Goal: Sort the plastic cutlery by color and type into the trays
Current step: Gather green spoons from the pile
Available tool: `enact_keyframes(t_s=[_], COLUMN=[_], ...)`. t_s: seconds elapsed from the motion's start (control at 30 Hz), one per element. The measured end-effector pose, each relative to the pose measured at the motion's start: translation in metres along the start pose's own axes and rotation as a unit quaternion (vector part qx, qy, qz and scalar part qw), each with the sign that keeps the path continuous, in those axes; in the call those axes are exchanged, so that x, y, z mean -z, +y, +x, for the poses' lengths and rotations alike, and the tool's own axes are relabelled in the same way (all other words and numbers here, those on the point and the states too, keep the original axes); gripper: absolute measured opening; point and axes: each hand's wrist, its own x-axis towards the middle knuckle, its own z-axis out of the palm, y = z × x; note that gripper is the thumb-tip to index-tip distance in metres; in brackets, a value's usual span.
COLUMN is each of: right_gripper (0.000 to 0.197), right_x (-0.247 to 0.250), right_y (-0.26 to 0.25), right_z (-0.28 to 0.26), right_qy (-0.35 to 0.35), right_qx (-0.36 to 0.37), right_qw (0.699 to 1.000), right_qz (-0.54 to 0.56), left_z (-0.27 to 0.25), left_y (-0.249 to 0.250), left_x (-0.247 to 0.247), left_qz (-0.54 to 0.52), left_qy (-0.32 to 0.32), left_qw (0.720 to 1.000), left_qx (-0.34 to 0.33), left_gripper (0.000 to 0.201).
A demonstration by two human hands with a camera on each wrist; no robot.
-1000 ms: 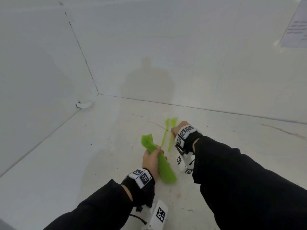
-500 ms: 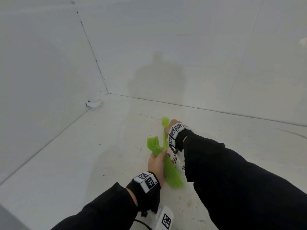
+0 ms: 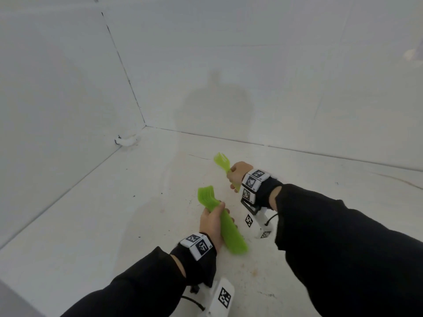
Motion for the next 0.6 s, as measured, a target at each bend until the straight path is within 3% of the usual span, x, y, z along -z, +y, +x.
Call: enact_keyframes(t_s=[0.13,0.27,0.5,0.6], right_gripper=[0.009,0.015,0.022,0.027], right_x=[0.008,0.005,0.014,0.028], right_y=[0.022,0.051,0.083,0.091], right_z=[-0.058,-0.109,-0.146,-0.154], right_qy=[0.019,0.020,0.043,0.042], right_qx=[0.029,0.049,0.047,0.049], right_qw=[0.996,0.993,0.997,0.997], right_qz=[0.077,0.103,0.035,0.042], left_z=[-0.003,-0.017,-0.044,-0.054], left_y=[-0.001,-0.011,-0.037,-0.044], left_x=[-0.006,-0.018,-0.041,-0.053], left_qz=[-0.003,-0.010,-0.007,-0.014], left_qy=[0.010,-0.002,-0.043,-0.056], left_qw=[1.000,0.999,0.999,0.998], left_qx=[-0.023,-0.032,0.008,-0.018], left_gripper=[0.010,0.004,0.010,0.010])
